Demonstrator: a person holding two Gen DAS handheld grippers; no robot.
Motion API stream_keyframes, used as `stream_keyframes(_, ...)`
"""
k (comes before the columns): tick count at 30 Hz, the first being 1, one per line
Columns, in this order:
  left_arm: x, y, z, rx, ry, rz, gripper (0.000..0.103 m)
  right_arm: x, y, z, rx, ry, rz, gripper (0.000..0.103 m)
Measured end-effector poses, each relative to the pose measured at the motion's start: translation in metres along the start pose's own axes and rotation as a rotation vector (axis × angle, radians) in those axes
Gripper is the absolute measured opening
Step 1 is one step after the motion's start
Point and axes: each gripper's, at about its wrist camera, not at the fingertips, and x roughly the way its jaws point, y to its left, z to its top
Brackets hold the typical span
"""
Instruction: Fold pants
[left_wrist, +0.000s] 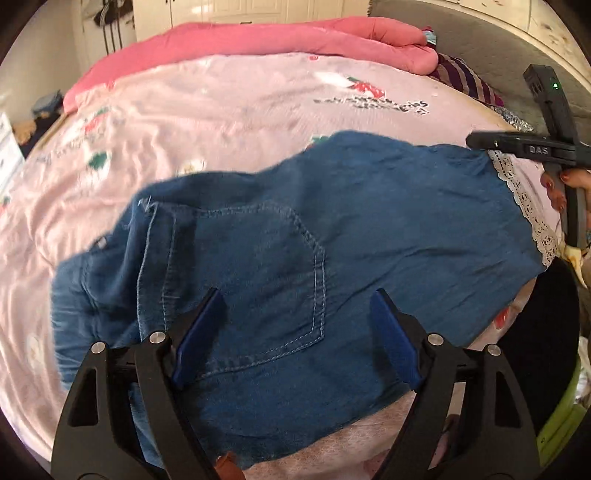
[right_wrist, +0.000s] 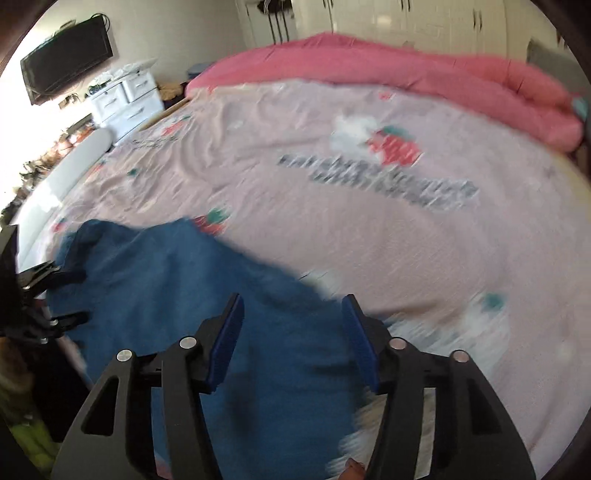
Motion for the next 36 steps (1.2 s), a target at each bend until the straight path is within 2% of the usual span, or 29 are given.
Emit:
stream_keyframes(2, -0.003, -0.005, 0.001, 0.014, -0.002, 0.01, 0.074, 0.01, 0.0, 0.0, -0.06, 0.047, -0.011, 0.054)
stream_keyframes(3, -0.006, -0.009, 0.003, 0.021, -0.014, -0.015, 0.074, 0.015, 0.002, -0.002, -0.09, 0.066, -0.007, 0.05)
stream_keyframes(4, -0.008, -0.014, 0.006, 0.028, -0.03, -0.044, 0.074, 0.021, 0.007, -0.003, -0.128, 0.09, -0.013, 0.034)
stream_keyframes(5, -0.009, -0.019, 0.01, 0.035, -0.042, -0.065, 0.074, 0.025, 0.008, -0.005, -0.141, 0.104, -0.031, 0.026)
stream_keyframes(6, -0.007, -0.028, 0.013, 0.06, -0.043, -0.082, 0.074, 0.032, 0.007, -0.006, -0.136, 0.132, -0.045, 0.01)
stream_keyframes(7, -0.004, -0.036, 0.014, 0.088, -0.042, -0.089, 0.074, 0.035, 0.005, -0.006, -0.125, 0.143, -0.051, 0.002)
stream_keyframes(9, 0.013, -0.043, 0.013, 0.12, -0.004, -0.063, 0.074, 0.033, -0.002, -0.005, -0.09, 0.117, -0.054, 0.002)
stream_keyframes(11, 0.027, -0.036, 0.007, 0.101, 0.034, -0.046, 0.074, 0.031, -0.013, -0.003, -0.054, 0.097, -0.06, 0.002)
stream_keyframes(13, 0.027, -0.035, 0.003, 0.102, 0.028, -0.052, 0.074, 0.033, -0.022, -0.002, -0.039, 0.087, -0.053, 0.002)
stream_keyframes(18, 0.026, -0.031, 0.001, 0.096, 0.031, -0.064, 0.075, 0.047, -0.047, -0.002, 0.009, 0.101, -0.113, 0.002)
stream_keyframes(21, 0.026, -0.03, 0.001, 0.097, 0.026, -0.07, 0.075, 0.012, -0.059, -0.011, 0.094, 0.021, -0.086, 0.004)
stream_keyframes(23, 0.021, -0.031, 0.002, 0.094, 0.019, -0.07, 0.074, -0.023, -0.051, -0.022, 0.119, -0.055, -0.04, 0.02)
stream_keyframes(24, 0.013, -0.031, 0.005, 0.084, 0.007, -0.074, 0.074, -0.035, -0.044, -0.028, 0.126, -0.078, -0.001, 0.043)
stream_keyframes(25, 0.002, -0.034, 0.008, 0.075, -0.023, -0.103, 0.074, -0.046, -0.035, -0.037, 0.125, -0.094, 0.046, 0.06)
stream_keyframes(27, -0.013, -0.045, 0.015, 0.085, -0.064, -0.151, 0.074, -0.057, -0.01, -0.052, 0.072, -0.082, 0.083, 0.06)
stream_keyframes(30, -0.019, -0.075, 0.019, 0.163, -0.094, -0.168, 0.08, -0.05, 0.013, -0.072, 0.029, -0.021, 0.091, 0.059)
stream_keyframes(32, -0.009, -0.093, 0.019, 0.198, -0.066, -0.192, 0.08, -0.043, 0.016, -0.083, 0.01, 0.02, 0.028, 0.059)
stream_keyframes(34, 0.006, -0.107, 0.014, 0.238, -0.032, -0.167, 0.081, -0.037, 0.011, -0.093, 0.008, 0.052, -0.04, 0.06)
stream_keyframes(36, 0.02, -0.112, 0.005, 0.265, 0.024, -0.135, 0.081, -0.037, 0.004, -0.102, 0.014, 0.047, -0.029, 0.06)
